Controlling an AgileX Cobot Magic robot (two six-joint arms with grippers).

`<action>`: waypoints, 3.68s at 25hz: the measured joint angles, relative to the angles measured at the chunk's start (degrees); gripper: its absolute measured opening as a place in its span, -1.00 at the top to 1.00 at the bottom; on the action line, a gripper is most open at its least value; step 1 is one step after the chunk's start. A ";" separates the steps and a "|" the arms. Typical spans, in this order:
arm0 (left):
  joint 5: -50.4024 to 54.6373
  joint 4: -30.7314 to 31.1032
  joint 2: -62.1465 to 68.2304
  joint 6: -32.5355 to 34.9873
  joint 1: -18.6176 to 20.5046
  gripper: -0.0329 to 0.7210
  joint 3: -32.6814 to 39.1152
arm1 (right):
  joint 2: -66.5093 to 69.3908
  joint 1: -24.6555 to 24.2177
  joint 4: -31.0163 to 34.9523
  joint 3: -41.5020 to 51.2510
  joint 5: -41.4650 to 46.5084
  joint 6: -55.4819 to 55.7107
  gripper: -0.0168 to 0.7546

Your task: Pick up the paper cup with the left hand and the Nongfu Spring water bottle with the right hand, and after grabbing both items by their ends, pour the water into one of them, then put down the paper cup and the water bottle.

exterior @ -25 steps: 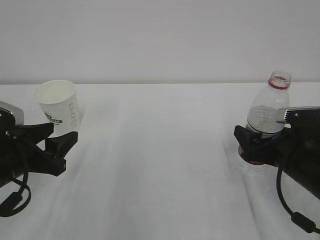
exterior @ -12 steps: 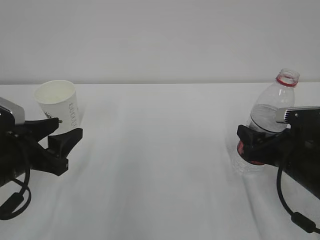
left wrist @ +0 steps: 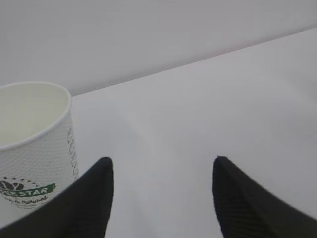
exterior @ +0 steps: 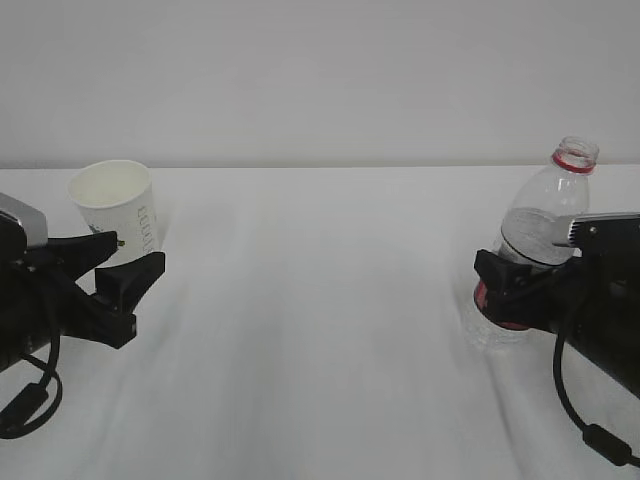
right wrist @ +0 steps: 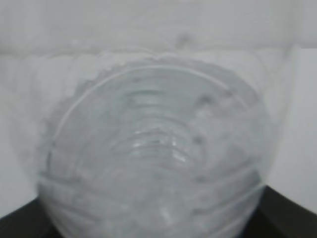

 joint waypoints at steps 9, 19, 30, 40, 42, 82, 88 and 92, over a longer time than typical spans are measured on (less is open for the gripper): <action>0.00 -1.26 0.00 0.00 0.00 -0.31 0.00 | 0.00 0.00 -0.22 0.00 -0.09 -3.20 -0.34; -0.11 -10.54 0.24 0.00 0.00 -0.35 0.00 | -4.19 0.00 -0.01 2.82 2.44 -3.64 -0.34; -2.20 -12.43 10.91 0.00 0.00 -0.86 -0.61 | -7.04 0.00 0.08 3.24 2.56 -5.91 -0.34; -2.30 -17.40 13.21 0.00 0.00 -0.87 -2.18 | -7.04 0.00 0.08 3.24 2.67 -6.63 -0.33; -2.76 -17.52 13.75 0.00 0.00 -0.87 -3.18 | -7.04 0.00 0.08 3.24 2.67 -6.75 -0.33; -2.76 -24.99 28.59 0.00 0.00 -0.88 -20.27 | -7.04 0.00 0.08 3.24 2.67 -7.92 -0.33; -2.76 -25.58 29.36 0.00 0.13 -0.88 -22.89 | -7.04 0.00 0.08 3.24 2.74 -8.00 -0.33; -2.76 -25.76 30.12 0.00 1.05 -0.88 -23.80 | -7.04 0.00 0.08 3.24 2.74 -8.00 -0.33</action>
